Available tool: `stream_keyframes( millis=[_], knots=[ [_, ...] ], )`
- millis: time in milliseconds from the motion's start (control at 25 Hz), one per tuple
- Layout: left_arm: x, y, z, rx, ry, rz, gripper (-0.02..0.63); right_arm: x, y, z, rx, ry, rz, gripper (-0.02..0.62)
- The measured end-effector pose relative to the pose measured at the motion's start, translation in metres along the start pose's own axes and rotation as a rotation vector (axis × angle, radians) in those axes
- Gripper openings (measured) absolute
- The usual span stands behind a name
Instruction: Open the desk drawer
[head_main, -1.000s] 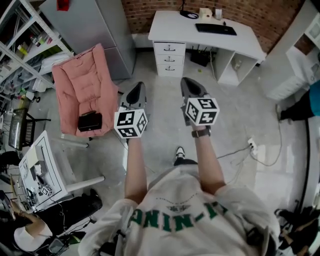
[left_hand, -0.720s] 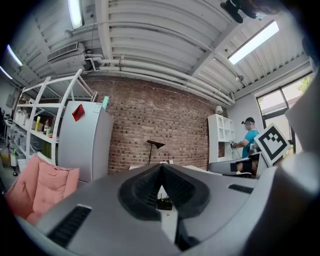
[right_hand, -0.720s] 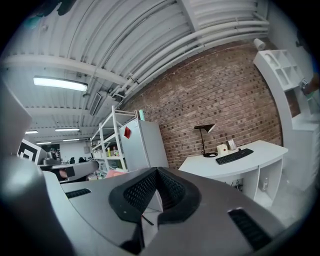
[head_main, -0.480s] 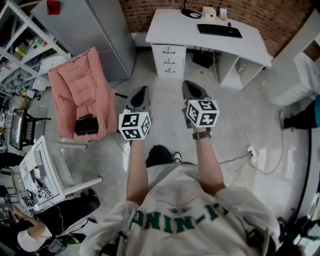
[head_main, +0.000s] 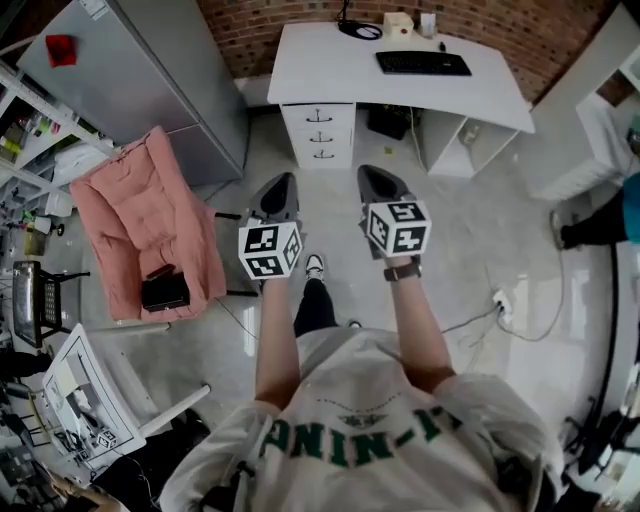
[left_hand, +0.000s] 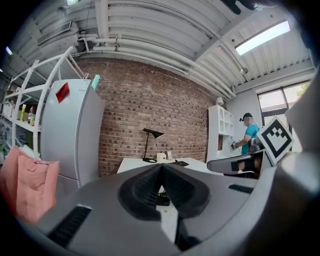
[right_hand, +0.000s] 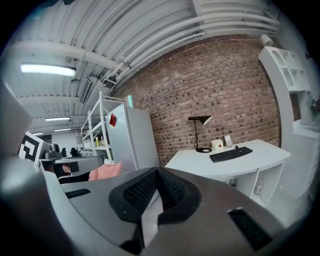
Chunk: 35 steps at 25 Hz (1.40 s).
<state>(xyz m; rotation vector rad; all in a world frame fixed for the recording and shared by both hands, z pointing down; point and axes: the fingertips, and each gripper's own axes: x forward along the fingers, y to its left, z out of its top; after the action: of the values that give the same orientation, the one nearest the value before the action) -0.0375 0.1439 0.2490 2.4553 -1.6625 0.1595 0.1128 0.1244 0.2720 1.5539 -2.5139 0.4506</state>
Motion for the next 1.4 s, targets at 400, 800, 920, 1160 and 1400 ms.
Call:
stream_keyframes(
  millis=[400,800,920,1160,1400],
  knots=[
    [0.125,0.072,0.037,0.057,0.012,-0.09,0.002,0.12,-0.017,0.058,-0.052,-0.019,-0.074,0.002],
    [0.199,0.135,-0.004,0.027,0.093,-0.161,0.003,0.206,-0.023,0.03,-0.016,0.03,-0.125,0.003],
    [0.216,0.147,-0.023,0.0,0.126,-0.166,0.003,0.221,-0.024,0.015,-0.014,0.069,-0.125,0.003],
    [0.252,0.145,-0.073,-0.043,0.218,-0.216,0.003,0.246,-0.037,-0.019,0.014,0.137,-0.126,0.003],
    [0.287,0.149,-0.117,-0.105,0.283,-0.208,0.003,0.276,-0.053,-0.053,0.035,0.206,-0.089,0.003]
  ],
)
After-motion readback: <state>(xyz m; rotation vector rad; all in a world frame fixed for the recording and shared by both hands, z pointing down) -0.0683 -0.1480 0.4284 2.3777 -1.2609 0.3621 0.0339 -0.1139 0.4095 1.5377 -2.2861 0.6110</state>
